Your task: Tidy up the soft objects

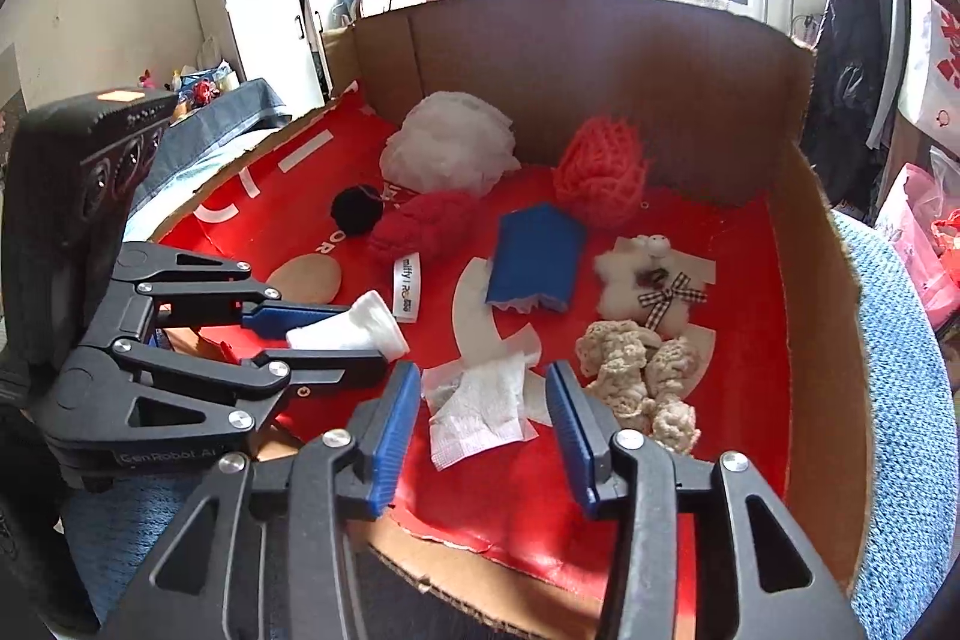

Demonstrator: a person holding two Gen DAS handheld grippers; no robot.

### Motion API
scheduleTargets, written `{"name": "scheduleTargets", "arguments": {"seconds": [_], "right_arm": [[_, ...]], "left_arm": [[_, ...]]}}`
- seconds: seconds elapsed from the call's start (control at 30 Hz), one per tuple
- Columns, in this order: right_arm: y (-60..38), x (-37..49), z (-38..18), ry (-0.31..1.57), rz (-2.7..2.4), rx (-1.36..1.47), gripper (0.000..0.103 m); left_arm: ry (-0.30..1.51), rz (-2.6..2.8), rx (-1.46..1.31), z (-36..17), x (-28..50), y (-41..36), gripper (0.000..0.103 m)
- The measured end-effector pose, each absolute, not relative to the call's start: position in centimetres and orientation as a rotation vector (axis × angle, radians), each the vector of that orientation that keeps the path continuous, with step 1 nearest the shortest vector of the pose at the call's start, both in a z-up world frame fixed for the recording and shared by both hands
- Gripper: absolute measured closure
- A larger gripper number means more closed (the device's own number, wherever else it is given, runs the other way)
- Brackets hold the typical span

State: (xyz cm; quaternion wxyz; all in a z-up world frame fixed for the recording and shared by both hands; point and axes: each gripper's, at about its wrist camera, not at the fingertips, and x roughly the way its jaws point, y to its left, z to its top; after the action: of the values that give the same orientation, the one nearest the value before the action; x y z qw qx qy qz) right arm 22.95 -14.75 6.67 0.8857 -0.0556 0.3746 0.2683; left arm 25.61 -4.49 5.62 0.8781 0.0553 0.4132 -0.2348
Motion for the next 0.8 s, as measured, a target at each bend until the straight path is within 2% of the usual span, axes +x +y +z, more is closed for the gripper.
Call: {"name": "scheduleTargets", "arguments": {"seconds": [0.2,0.23,0.27,0.3,0.33,0.43,0.6,0.67,0.7,0.8], "right_arm": [[-15.1,21.7,8.0,0.747,0.537,-0.115,0.049],[-15.2,21.4,8.2,0.744,0.530,-0.115,0.049],[-15.3,21.2,8.4,0.740,0.523,-0.115,0.049],[-15.3,21.0,8.6,0.738,0.522,-0.114,0.049],[-15.5,20.8,8.8,0.735,0.520,-0.114,0.048],[-15.7,20.2,9.4,0.720,0.501,-0.115,0.046],[-16.3,19.1,10.7,0.680,0.457,-0.098,0.032],[-16.4,18.9,11.2,0.657,0.435,-0.081,0.029],[-16.4,18.8,11.5,0.645,0.417,-0.073,0.028],[-16.6,18.4,12.1,0.585,0.331,-0.046,0.014]], "left_arm": [[0.854,-0.479,0.141,5.9,25.4,-4.9,0.078],[0.853,-0.476,0.146,5.9,25.4,-4.9,0.074],[0.850,-0.474,0.151,5.9,25.4,-5.0,0.065],[0.847,-0.467,0.155,5.9,25.4,-5.0,0.056],[0.833,-0.457,0.158,6.1,25.3,-5.0,0.042],[0.789,-0.445,0.169,6.9,24.8,-4.9,0.042],[0.725,-0.413,0.132,9.1,23.4,-3.8,0.039],[0.680,-0.368,0.116,10.0,22.8,-3.2,0.030],[0.649,-0.337,0.107,10.4,22.4,-2.9,0.029],[0.563,-0.247,0.069,11.3,21.6,-1.9,0.020]]}}
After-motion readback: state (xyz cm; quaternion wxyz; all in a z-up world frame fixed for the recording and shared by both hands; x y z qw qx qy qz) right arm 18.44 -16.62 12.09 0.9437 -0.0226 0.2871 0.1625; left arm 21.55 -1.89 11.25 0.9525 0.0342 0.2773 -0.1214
